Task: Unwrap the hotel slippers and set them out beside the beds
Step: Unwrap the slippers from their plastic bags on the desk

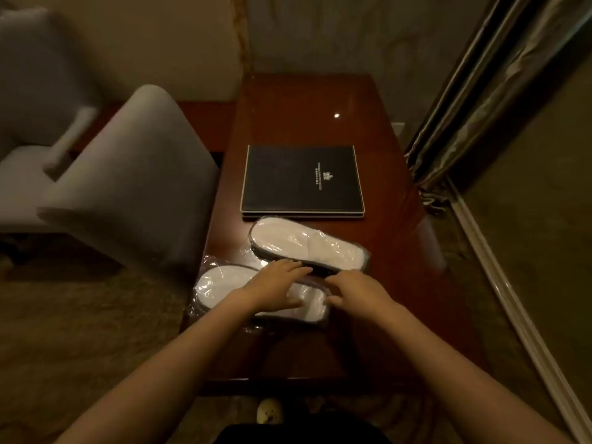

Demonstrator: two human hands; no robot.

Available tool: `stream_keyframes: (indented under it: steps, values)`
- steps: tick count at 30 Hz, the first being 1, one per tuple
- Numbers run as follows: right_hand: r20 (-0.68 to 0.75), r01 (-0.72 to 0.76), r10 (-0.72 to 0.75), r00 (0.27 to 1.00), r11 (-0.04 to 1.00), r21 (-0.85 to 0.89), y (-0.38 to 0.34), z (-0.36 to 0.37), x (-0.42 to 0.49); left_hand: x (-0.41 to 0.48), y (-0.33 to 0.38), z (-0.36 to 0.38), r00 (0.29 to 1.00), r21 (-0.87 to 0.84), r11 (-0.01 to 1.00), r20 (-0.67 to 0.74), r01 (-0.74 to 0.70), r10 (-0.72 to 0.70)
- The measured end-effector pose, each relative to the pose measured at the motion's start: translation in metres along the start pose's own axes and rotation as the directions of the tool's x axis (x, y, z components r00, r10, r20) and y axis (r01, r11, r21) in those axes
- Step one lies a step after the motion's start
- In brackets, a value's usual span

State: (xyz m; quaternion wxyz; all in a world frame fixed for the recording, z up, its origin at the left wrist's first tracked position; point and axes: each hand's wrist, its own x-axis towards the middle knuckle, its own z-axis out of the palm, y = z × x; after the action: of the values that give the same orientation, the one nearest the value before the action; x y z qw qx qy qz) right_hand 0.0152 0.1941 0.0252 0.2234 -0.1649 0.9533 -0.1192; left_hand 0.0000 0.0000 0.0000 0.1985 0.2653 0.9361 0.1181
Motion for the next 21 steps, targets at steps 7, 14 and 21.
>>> stream_keyframes:
  steps: [7, 14, 21]
  values:
    - [-0.174, -0.073, 0.065, 0.983, 0.996, -0.045, -0.012, 0.051, 0.0, 0.006, 0.004, 0.04, 0.996, 0.067, 0.996, 0.068, 0.053, -0.058]
    - [-0.345, -0.067, 0.087, 0.935, 0.995, 0.068, -0.005, 0.083, -0.001, 0.01, -0.005, 0.058, 0.995, 0.114, 0.992, 0.084, 0.051, -0.061]
    - [-0.488, -0.056, 0.248, 0.837, 0.925, 0.375, -0.006, 0.096, 0.001, 0.011, -0.011, 0.067, 1.0, 0.048, 0.999, -0.013, 0.024, -0.024]
